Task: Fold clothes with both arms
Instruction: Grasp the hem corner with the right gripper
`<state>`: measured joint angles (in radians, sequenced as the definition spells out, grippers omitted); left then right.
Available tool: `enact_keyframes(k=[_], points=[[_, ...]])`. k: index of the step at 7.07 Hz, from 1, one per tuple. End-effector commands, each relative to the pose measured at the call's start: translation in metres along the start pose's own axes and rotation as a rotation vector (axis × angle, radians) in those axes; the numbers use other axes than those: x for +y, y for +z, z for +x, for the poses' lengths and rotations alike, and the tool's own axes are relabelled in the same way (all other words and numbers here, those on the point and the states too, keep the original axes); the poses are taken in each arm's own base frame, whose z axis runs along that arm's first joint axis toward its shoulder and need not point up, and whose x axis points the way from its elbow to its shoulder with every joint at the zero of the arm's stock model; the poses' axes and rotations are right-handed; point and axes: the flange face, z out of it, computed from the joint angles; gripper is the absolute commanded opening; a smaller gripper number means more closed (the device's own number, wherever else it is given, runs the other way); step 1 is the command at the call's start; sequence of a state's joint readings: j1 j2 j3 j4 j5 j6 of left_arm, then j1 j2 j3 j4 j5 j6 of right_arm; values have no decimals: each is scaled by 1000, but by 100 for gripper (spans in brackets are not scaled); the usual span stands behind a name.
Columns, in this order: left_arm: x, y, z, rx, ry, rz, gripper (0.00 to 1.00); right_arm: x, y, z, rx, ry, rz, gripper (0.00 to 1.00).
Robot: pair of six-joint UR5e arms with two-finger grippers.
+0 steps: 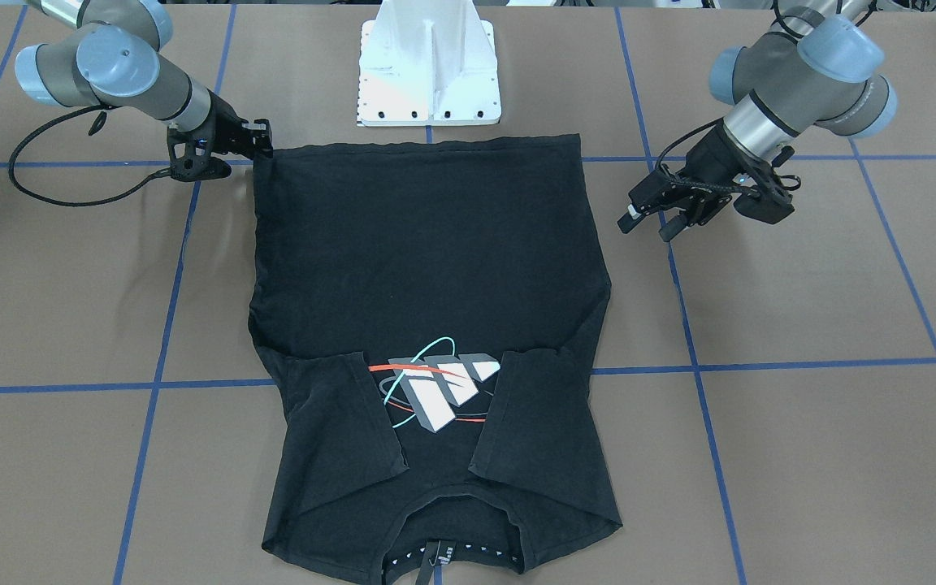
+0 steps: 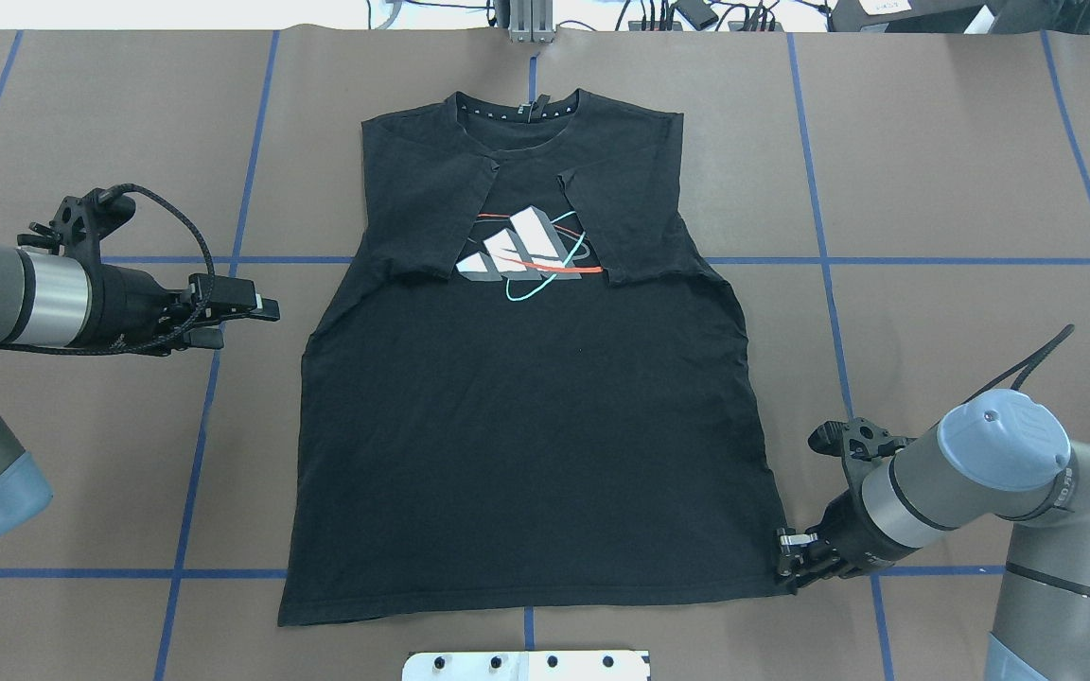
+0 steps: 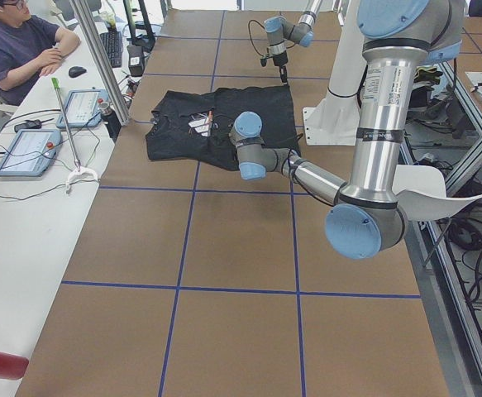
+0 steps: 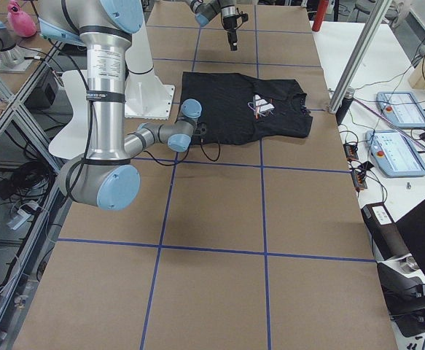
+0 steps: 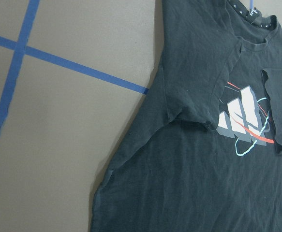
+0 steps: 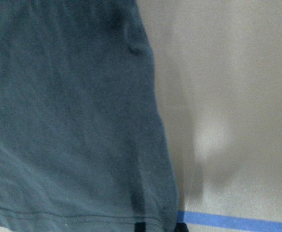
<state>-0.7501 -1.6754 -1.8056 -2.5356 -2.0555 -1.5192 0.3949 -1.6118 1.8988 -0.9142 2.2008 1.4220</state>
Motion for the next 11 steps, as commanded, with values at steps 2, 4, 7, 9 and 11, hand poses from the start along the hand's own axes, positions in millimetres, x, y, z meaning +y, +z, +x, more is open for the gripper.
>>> enact_keyframes(k=[2,4,7,9,11], points=[[1,1,1,1,0,-1,100,3,1,4,6,1,-4,24],[1,1,1,1,0,-1,100,5,7,7,16,0,-13,26],[0,0,1,1,1,0,100,7,10,7,20,-1,-20,26],[0,0,1,1,0,0,100,5,7,6,15,-1,-14,0],[0,1,0,0,-1,0,100,5,6,6,14,0,-16,0]])
